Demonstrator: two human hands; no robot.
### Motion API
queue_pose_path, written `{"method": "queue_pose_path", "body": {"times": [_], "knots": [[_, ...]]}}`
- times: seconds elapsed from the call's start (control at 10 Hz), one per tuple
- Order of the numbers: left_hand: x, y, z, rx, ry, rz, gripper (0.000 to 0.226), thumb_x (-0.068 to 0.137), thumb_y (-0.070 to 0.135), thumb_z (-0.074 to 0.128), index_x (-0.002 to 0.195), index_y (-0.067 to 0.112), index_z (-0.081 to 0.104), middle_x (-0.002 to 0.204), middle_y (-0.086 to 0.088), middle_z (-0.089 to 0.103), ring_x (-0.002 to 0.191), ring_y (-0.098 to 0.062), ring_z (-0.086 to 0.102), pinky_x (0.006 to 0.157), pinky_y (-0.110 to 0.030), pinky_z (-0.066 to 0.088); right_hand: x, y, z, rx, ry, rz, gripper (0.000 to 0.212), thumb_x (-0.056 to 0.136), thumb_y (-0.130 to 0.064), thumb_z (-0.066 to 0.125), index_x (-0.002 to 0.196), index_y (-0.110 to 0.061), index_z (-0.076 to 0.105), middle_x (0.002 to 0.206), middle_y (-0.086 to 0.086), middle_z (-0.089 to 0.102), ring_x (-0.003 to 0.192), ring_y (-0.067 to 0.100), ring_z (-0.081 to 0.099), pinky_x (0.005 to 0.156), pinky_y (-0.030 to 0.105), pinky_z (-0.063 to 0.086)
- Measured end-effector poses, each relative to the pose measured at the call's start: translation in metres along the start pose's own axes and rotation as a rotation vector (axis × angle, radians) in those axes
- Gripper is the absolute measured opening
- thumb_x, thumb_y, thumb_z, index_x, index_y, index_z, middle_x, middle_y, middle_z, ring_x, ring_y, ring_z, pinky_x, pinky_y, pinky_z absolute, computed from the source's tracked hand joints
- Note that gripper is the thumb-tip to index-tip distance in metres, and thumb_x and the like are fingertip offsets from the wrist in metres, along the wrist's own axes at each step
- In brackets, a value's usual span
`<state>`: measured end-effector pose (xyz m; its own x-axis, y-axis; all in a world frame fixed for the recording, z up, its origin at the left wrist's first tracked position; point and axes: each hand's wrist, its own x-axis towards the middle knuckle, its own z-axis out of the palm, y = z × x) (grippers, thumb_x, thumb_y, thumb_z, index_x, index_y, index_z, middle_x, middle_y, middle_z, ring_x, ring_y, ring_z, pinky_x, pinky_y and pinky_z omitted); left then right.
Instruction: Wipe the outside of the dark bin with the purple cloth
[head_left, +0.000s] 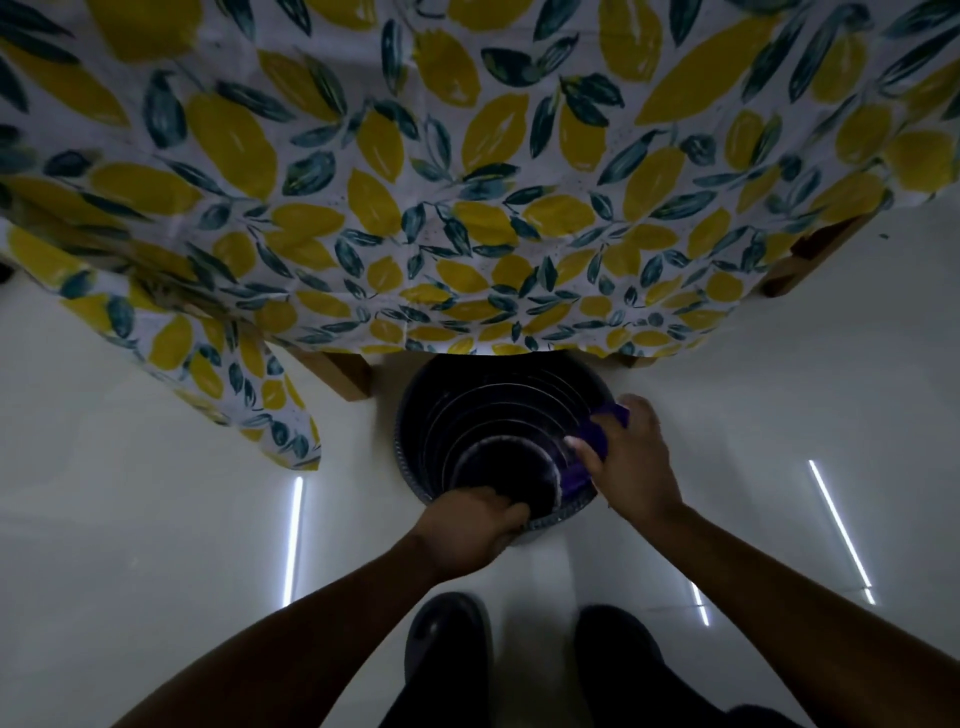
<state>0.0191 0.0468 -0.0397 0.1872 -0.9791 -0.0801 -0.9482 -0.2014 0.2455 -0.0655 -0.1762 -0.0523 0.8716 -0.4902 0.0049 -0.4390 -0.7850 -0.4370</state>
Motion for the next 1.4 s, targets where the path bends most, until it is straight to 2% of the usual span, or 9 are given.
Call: {"method": "queue_pose_path", "body": {"times": [0.2, 0.3, 0.5, 0.7, 0.8, 1.0, 1.1, 1.2, 1.4], "knots": [[-0.008, 0.019, 0.006, -0.284, -0.127, -0.114, 0.026, 0.087, 0.035, 0.055, 0.102, 0.014, 0.052, 0.105, -0.008, 0.064, 0.096, -0.029, 0.06, 0.07, -0.034, 0.047, -0.018, -0.011, 0.004, 0.348, -0.003, 0.399, 0.049, 0.082, 0.005, 0.061, 0.127, -0.005, 0.046, 0.13, 0.02, 0.034, 0.106, 0.037, 0.051, 0.093, 0.041, 0.048], [-0.011, 0.021, 0.006, -0.344, -0.199, -0.126, 0.022, 0.087, 0.028, 0.057, 0.1, 0.01, 0.056, 0.106, -0.011, 0.063, 0.098, -0.029, 0.058, 0.074, -0.033, 0.043, -0.018, -0.009, -0.002, 0.444, 0.062, 0.393, 0.043, 0.082, 0.01, 0.057, 0.121, -0.007, 0.051, 0.125, 0.015, 0.039, 0.102, 0.029, 0.053, 0.094, 0.033, 0.044], [-0.009, 0.02, 0.008, -0.354, -0.249, -0.148, 0.019, 0.085, 0.023, 0.059, 0.1, 0.01, 0.055, 0.108, -0.011, 0.062, 0.1, -0.027, 0.056, 0.078, -0.033, 0.042, -0.018, -0.006, -0.014, 0.478, 0.209, 0.313, 0.032, 0.09, 0.005, 0.052, 0.121, -0.003, 0.052, 0.122, 0.013, 0.048, 0.102, 0.012, 0.047, 0.089, 0.016, 0.035], [-0.012, 0.009, 0.008, -0.177, -0.322, -0.085, 0.038, 0.083, 0.043, 0.06, 0.111, 0.018, 0.054, 0.111, -0.005, 0.065, 0.103, -0.027, 0.059, 0.082, -0.036, 0.048, -0.009, 0.007, -0.002, 0.341, -0.015, 0.359, 0.046, 0.094, -0.018, 0.058, 0.134, 0.0, 0.044, 0.134, 0.022, 0.045, 0.117, 0.037, 0.05, 0.094, 0.035, 0.042], [-0.02, -0.007, 0.012, 0.055, -0.269, -0.111, 0.055, 0.073, 0.067, 0.05, 0.102, 0.022, 0.059, 0.097, -0.001, 0.07, 0.091, -0.027, 0.064, 0.082, -0.037, 0.047, -0.013, 0.01, 0.008, 0.204, -0.144, 0.347, 0.075, 0.087, -0.014, 0.066, 0.147, 0.002, 0.024, 0.145, 0.025, 0.033, 0.122, 0.043, 0.044, 0.101, 0.045, 0.04], [-0.032, -0.034, 0.032, 0.1, -0.192, -0.141, 0.066, 0.064, 0.077, 0.046, 0.104, 0.027, 0.063, 0.093, 0.006, 0.073, 0.084, -0.018, 0.069, 0.076, -0.031, 0.05, -0.017, 0.002, 0.032, 0.195, -0.1, 0.316, 0.076, 0.084, 0.008, 0.052, 0.15, -0.001, 0.016, 0.148, 0.022, 0.028, 0.118, 0.041, 0.043, 0.1, 0.044, 0.04], [-0.028, -0.04, 0.017, -0.023, -0.382, -0.173, 0.092, 0.06, 0.082, 0.038, 0.13, 0.023, 0.049, 0.124, -0.001, 0.064, 0.111, -0.023, 0.059, 0.095, -0.037, 0.042, -0.012, 0.0, 0.028, 0.178, -0.174, 0.357, 0.077, 0.087, -0.005, 0.061, 0.15, -0.001, 0.017, 0.151, 0.021, 0.026, 0.128, 0.039, 0.037, 0.106, 0.044, 0.036], [-0.017, -0.035, -0.019, -0.161, -0.367, -0.301, 0.09, 0.063, 0.09, 0.033, 0.125, 0.027, 0.052, 0.122, 0.002, 0.063, 0.113, -0.02, 0.056, 0.096, -0.034, 0.044, -0.006, -0.002, 0.01, 0.04, -0.282, 0.271, 0.082, 0.084, -0.023, 0.069, 0.147, 0.003, 0.024, 0.152, 0.024, 0.027, 0.141, 0.039, 0.025, 0.114, 0.049, 0.028], [0.003, -0.027, -0.14, -0.18, -0.139, -0.548, 0.075, 0.078, 0.081, 0.032, 0.115, 0.021, 0.057, 0.109, -0.003, 0.066, 0.102, -0.022, 0.061, 0.081, -0.031, 0.049, 0.016, -0.055, -0.078, 0.238, -0.375, 0.198, 0.061, 0.091, -0.024, 0.062, 0.145, -0.007, 0.04, 0.148, 0.015, 0.04, 0.136, 0.03, 0.038, 0.113, 0.037, 0.031]]}}
